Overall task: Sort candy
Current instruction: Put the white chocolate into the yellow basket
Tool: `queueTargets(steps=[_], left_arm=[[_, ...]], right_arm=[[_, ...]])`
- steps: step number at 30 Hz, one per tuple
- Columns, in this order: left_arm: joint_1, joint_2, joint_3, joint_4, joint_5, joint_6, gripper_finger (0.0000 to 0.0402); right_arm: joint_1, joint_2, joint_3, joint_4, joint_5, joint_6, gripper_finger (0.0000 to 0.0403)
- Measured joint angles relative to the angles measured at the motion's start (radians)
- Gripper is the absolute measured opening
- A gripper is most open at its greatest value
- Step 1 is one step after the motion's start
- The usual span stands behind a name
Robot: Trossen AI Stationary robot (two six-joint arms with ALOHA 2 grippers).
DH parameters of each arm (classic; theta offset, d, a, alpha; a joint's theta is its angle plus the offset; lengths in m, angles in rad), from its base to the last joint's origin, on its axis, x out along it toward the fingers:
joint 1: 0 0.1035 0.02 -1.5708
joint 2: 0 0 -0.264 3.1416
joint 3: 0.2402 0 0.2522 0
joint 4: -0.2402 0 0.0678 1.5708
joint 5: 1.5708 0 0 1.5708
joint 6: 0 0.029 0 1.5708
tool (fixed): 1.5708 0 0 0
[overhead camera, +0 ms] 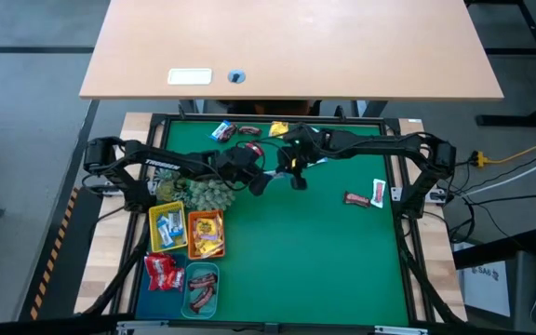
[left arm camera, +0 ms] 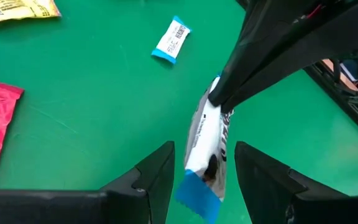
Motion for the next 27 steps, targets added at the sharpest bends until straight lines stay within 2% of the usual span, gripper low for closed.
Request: queueTargets(steps=[8, 22, 27], left_arm=[[0.0, 0.0, 0.0, 0.007, 0.0, 0.061, 0.0149], [-0.001, 0.0, 0.0, 0.005, -0.001, 0.077, 0.0026], [-0.001, 0.0, 0.0, 0.006, -0.001, 0.077, 0.0024]], right_arm=[[0.0, 0.0, 0.0, 0.017, 0.0, 0.0, 0.0], [0.0, 0.0, 0.0, 0.057, 0.0, 0.0, 0.0001], [0.0, 0.0, 0.0, 0.058, 0.001, 0.0, 0.004]])
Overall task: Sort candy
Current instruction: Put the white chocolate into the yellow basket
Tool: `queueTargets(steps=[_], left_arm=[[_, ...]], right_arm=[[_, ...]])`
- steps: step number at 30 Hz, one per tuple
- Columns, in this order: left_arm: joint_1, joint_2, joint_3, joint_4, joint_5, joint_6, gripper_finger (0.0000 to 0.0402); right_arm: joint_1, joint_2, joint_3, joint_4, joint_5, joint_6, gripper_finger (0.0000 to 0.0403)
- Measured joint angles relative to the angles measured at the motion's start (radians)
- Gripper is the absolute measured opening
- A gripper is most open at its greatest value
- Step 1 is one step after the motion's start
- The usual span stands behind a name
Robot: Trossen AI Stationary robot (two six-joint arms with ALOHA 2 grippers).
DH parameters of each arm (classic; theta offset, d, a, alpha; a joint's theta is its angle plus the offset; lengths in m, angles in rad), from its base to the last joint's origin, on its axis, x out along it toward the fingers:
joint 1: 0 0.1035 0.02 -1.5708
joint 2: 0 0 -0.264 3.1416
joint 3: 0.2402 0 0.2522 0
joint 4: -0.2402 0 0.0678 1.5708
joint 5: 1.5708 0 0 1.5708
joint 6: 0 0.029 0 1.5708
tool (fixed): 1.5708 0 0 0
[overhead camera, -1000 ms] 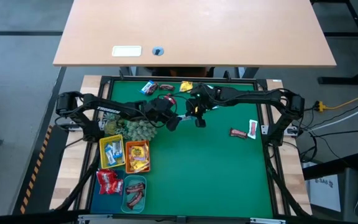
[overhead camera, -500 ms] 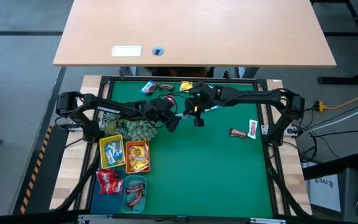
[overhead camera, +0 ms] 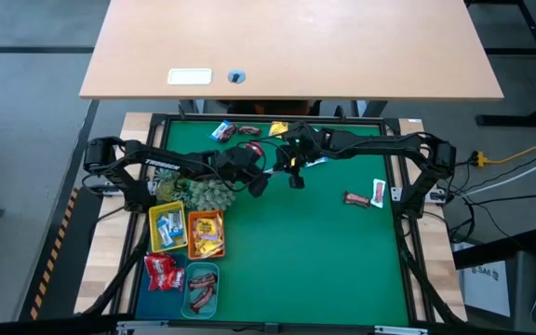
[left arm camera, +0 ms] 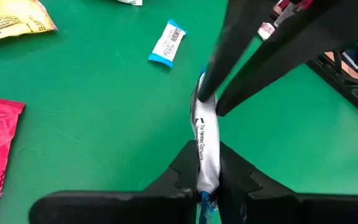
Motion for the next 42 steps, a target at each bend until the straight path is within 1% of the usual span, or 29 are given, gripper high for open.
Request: queueTargets(steps=[4, 8, 10, 13, 16, 19, 23, 25, 30, 34, 38, 42], left_arm=[[0.0, 0.0, 0.0, 0.0, 0.0, 0.001, 0.0036], [0.0, 0.0, 0.0, 0.0, 0.0, 0.001, 0.0031], [0.0, 0.0, 0.0, 0.0, -0.003, 0.024, 0.0028], [-0.002, 0.0, 0.0, -0.01, -0.013, 0.098, 0.0026], [-0.007, -0.003, 0.0, -0.015, -0.015, 0.129, 0.0028], [-0.01, -0.011, 0.0, -0.026, -0.011, 0.131, 0.0028], [-0.01, -0.043, 0.0, -0.089, 0.007, 0.131, 0.0027], [-0.015, -0.067, 0.0, -0.128, 0.039, 0.134, 0.0028], [-0.013, -0.138, 0.001, -0.228, 0.07, 0.134, 0.0028], [-0.017, -0.203, 0.001, -0.318, 0.139, 0.134, 0.0027], [-0.013, -0.274, 0.001, -0.411, 0.184, 0.133, 0.0029], [-0.015, -0.353, 0.001, -0.546, 0.257, 0.133, 0.0027]], right_arm=[[0.0, 0.0, 0.0, 0.001, 0.025, 0.0, 0.0098], [0.0, 0.0, 0.0, 0.001, 0.076, 0.0, 0.015], [0.0, 0.0, 0.0, 0.001, 0.108, 0.0, 0.0168], [0.0, 0.0, 0.0, -0.001, 0.169, 0.0, 0.0184], [0.002, 0.0, 0.0, -0.008, 0.214, 0.001, 0.019], [0.002, -0.001, 0.0, -0.009, 0.221, 0.0, 0.019], [0.002, -0.001, 0.001, -0.015, 0.234, 0.0, 0.0191], [-0.002, -0.001, 0.001, -0.017, 0.27, -0.001, 0.0191], [-0.003, -0.001, 0.001, -0.034, 0.363, -0.001, 0.0191], [-0.002, -0.001, 0.001, -0.062, 0.44, -0.002, 0.0191], [-0.005, -0.001, 0.001, -0.099, 0.447, -0.002, 0.0191], [-0.001, -0.001, 0.001, -0.135, 0.431, -0.002, 0.0191]])
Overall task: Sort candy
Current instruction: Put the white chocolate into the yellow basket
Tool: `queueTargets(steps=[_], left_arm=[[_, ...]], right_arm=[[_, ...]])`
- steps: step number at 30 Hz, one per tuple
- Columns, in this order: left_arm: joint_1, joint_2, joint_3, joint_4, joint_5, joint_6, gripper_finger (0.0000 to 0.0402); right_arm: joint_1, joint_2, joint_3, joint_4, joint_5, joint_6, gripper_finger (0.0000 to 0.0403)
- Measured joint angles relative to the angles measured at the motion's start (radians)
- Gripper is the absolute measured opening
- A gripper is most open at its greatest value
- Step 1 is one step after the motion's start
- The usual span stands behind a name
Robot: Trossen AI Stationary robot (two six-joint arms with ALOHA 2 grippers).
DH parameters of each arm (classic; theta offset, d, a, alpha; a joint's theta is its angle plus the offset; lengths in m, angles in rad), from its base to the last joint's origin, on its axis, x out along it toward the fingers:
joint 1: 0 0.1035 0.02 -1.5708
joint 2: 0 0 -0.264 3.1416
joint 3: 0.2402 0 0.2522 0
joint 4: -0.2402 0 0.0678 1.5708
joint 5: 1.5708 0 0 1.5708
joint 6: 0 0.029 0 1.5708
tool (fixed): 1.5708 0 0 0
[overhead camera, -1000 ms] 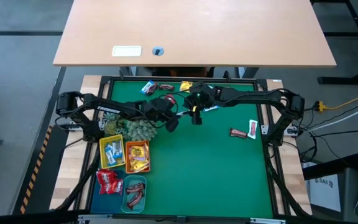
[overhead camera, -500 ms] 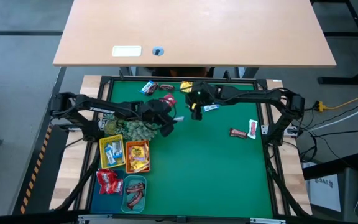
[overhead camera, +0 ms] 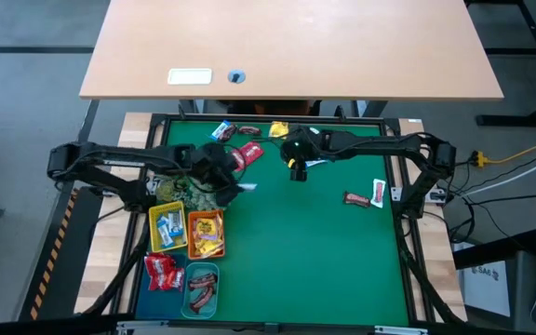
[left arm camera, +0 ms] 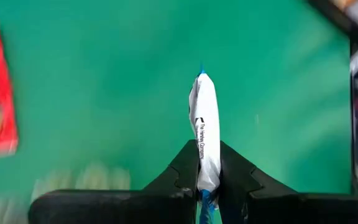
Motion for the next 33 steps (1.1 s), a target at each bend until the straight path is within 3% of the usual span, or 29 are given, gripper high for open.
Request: queueTargets(steps=[14, 25, 29, 33], left_arm=[[0.001, -0.228, 0.0, -0.555, 0.419, -0.006, 0.0031], [0.001, -0.28, -0.001, -1.082, 0.412, -0.14, 0.0037], [0.001, -0.279, -0.001, -1.163, 0.393, -0.142, 0.0037], [0.001, -0.279, -0.001, -1.167, 0.303, -0.142, 0.0038]], right_arm=[[0.0, 0.0, 0.0, -0.031, -0.069, 0.001, 0.0191], [0.0, 0.0, 0.0, -0.03, -0.091, 0.001, 0.0191], [0.0, 0.0, 0.0, -0.03, -0.091, 0.001, 0.0191], [0.0, 0.0, 0.0, -0.029, -0.091, 0.001, 0.0191]])
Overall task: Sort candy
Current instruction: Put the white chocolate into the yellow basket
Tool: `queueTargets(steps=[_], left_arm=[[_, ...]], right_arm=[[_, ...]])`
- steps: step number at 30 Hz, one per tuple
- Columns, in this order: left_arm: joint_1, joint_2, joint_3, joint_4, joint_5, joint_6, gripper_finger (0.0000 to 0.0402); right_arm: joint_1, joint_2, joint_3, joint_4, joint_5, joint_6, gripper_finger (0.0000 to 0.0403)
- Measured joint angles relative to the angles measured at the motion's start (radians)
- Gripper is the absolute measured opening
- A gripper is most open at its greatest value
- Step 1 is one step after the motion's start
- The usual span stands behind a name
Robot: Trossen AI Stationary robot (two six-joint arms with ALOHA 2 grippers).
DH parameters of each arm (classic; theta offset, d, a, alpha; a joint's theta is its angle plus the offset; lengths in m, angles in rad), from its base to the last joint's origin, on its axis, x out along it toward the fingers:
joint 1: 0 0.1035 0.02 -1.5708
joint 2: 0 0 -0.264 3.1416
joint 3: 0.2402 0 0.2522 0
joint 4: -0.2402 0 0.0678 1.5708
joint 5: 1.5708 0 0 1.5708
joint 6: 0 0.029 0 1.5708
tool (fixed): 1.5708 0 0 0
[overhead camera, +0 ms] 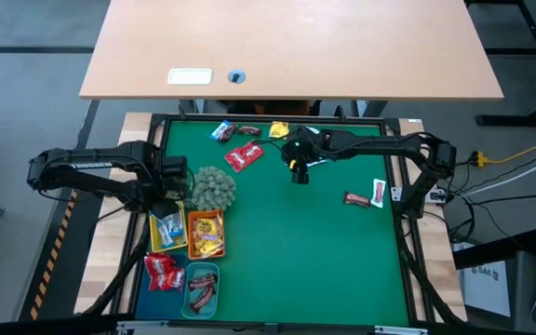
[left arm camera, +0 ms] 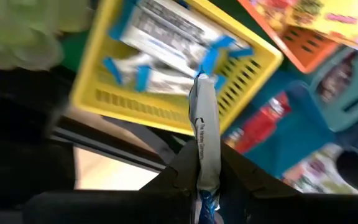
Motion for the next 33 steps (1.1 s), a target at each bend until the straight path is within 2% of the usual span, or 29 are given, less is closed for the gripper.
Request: queueTargets(steps=[5, 14, 25, 33], left_arm=[[0.0, 0.0, 0.0, -0.001, -0.107, 0.0, 0.0038], [0.001, 0.0, 0.0, -0.001, -0.224, 0.0, 0.0038], [0.001, 0.0, 0.0, -0.001, -0.242, 0.0, 0.0046], [0.001, 0.0, 0.0, -0.001, -0.346, -0.03, 0.0063]], right_arm=[[0.0, 0.0, 0.0, 0.0, 0.0, 0.0, 0.0191], [0.0, 0.0, 0.0, 0.001, 0.0, 0.0, 0.0191], [0.0, 0.0, 0.0, 0.001, 0.0, 0.0, 0.0191], [0.0, 0.001, 0.0, 0.001, 0.0, 0.0, 0.0191]])
